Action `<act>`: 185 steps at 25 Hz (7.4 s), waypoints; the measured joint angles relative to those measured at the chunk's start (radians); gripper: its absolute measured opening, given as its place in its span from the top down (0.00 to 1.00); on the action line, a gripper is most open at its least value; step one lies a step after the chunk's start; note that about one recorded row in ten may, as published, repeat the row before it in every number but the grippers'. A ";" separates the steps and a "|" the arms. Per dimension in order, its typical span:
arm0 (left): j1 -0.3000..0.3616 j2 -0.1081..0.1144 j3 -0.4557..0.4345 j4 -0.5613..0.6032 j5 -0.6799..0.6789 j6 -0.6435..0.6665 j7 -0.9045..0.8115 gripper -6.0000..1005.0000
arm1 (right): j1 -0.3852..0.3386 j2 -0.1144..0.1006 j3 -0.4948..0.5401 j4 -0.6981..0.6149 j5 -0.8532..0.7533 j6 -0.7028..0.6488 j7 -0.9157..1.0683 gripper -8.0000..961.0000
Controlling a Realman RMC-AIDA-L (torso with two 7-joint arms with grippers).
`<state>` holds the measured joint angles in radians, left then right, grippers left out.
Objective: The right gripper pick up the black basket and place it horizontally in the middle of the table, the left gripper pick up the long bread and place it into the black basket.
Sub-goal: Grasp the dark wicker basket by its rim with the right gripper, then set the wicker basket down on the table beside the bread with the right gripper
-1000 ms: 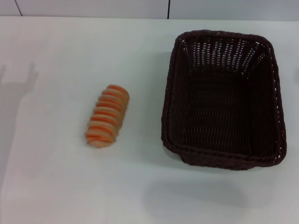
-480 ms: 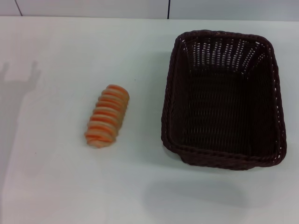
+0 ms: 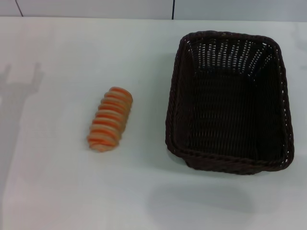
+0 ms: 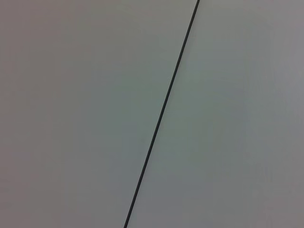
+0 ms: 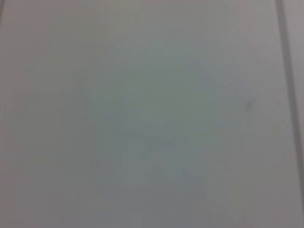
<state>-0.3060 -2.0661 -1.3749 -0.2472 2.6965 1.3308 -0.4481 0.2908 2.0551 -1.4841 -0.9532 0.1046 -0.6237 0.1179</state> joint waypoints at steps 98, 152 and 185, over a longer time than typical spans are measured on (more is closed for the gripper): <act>-0.030 0.038 -0.227 -0.003 -0.001 -0.007 -0.010 0.15 | 0.062 0.027 -0.125 -0.759 0.169 2.046 0.240 0.28; 0.009 0.020 -0.251 -0.004 -0.005 -0.007 -0.001 0.14 | -0.019 0.023 -0.245 -0.751 0.098 1.436 0.025 0.83; -0.047 0.009 -0.386 -0.026 -0.006 -0.016 0.042 0.15 | 0.450 -0.002 0.117 -0.756 0.814 2.320 -0.935 0.83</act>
<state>-0.3529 -2.0571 -1.7611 -0.2734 2.6901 1.3144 -0.4058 0.7413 2.0532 -1.3669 -1.7094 0.9189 1.6962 -0.8169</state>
